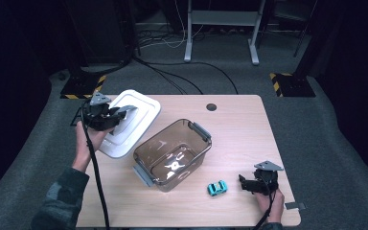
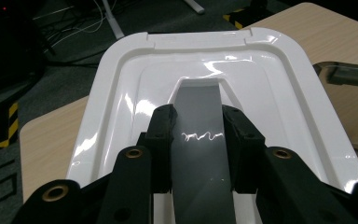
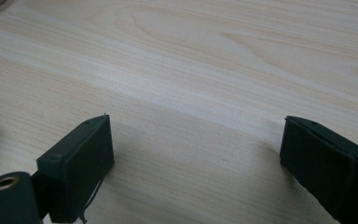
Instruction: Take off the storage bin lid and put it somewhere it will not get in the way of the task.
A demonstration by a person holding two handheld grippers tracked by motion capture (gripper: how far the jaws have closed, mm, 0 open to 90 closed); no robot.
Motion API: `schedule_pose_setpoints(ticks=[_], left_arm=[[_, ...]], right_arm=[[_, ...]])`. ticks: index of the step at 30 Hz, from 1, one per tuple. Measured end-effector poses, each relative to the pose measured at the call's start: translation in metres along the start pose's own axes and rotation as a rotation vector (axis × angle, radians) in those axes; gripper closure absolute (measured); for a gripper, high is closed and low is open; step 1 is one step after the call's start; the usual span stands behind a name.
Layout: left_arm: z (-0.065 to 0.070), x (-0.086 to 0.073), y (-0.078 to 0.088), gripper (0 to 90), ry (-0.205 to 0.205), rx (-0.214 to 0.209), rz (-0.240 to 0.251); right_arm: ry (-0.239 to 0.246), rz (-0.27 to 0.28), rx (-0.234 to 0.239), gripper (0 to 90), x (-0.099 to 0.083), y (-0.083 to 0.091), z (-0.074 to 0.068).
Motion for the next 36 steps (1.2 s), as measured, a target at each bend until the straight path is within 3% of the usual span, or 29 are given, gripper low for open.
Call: schedule_pose_setpoints(ticks=[6,16,36], left_arm=[[-0.014,-0.014,-0.009,66.5,0.02,0.034,-0.032],[-0.024,-0.026,-0.015,66.5,0.042,0.051,-0.051],[-0.064,-0.083,-0.058,66.5,0.203,0.136,-0.112]], right_arm=[[0.0,-0.001,-0.001,8.9,0.0,0.0,0.0],[0.0,-0.001,-0.002,8.9,0.0,0.0,0.0],[0.001,0.0,-0.003,9.0,0.0,0.0,0.0]])
Point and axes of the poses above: each handheld gripper's, and its own axes: y roughly backward along the jaws, x roughly out of its top, z roughly to its right, the point moved 10 cm from there along -y, roughly forward along the jaws
